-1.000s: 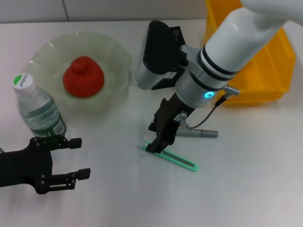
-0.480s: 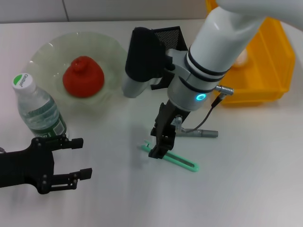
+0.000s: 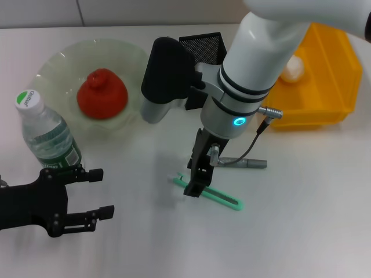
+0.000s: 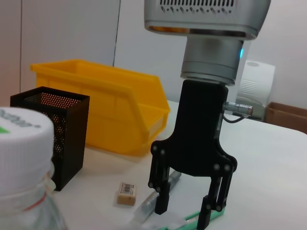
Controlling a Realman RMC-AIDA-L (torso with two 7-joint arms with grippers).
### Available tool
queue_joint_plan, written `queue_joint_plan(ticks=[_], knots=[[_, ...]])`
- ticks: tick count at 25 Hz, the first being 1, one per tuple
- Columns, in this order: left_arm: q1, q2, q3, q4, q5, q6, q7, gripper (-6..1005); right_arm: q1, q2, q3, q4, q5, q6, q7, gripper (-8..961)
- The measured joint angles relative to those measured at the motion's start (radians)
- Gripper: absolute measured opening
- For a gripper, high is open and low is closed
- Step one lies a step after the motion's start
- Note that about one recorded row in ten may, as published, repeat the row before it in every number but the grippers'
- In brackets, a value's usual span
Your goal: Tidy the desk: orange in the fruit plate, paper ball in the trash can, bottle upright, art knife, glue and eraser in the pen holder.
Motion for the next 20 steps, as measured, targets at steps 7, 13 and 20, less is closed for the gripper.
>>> queue_joint_plan(ticks=[7, 13, 20], knots=[[-0.001, -0.001, 0.000, 0.000, 0.000, 0.000, 0.000, 776, 0.002, 0.000, -0.033, -0.007, 0.025, 0.005, 0.008, 583], [-0.001, -0.003, 0.000, -0.002, -0.001, 0.000, 0.002, 777, -0.005, 0.000, -0.051, -0.007, 0.025, 0.031, 0.008, 582], [-0.001, -0.005, 0.000, -0.002, 0.000, 0.000, 0.004, 777, -0.009, 0.000, -0.058, -0.003, 0.028, 0.046, 0.008, 535]])
